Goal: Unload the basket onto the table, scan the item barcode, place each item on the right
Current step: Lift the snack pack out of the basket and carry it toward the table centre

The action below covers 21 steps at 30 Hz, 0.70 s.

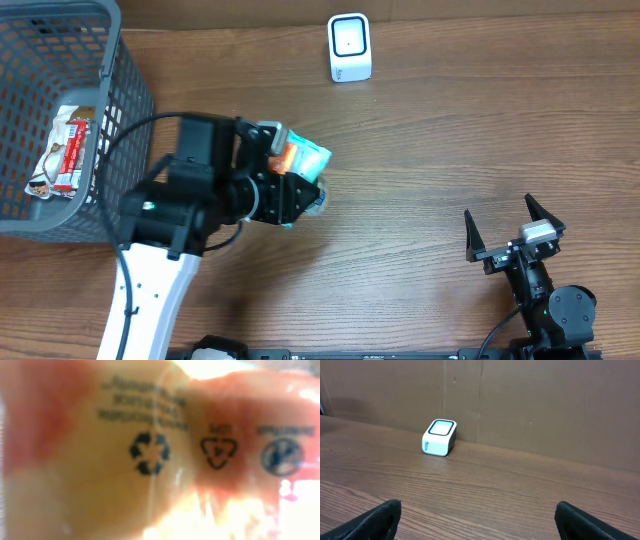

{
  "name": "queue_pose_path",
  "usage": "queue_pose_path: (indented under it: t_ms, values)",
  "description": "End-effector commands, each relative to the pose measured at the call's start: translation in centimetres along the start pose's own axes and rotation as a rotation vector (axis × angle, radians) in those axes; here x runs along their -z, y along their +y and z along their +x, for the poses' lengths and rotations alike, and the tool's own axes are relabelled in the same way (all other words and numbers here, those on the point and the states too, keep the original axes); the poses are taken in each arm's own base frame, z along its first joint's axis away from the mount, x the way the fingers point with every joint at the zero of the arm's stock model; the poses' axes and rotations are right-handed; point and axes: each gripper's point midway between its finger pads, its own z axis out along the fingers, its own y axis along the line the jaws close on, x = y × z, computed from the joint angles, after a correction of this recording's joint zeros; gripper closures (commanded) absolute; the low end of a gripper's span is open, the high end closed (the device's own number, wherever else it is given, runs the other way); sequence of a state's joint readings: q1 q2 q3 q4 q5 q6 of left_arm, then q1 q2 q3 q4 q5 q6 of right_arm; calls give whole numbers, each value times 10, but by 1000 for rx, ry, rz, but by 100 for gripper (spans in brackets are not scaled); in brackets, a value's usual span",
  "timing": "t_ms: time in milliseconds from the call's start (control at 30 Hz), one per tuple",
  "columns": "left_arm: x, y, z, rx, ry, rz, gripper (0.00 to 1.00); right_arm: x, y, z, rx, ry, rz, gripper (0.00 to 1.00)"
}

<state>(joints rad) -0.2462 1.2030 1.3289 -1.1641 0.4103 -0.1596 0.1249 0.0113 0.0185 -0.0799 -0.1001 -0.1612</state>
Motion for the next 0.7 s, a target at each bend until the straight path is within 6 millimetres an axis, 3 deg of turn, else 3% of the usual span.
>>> queue_pose_path:
  t_ms: [0, 233, 667]
  values:
    - [-13, 0, 2, 7, 3, -54, 71, 0, -1, 3, 4, 0, 4, 0]
    - [-49, -6, 23, -17, 69, -122, 71, 0, -1, 3, 4, 0, 4, 0]
    - [-122, -38, 60, -128, 273, -109, 70, 0, -1, 3, 4, 0, 4, 0]
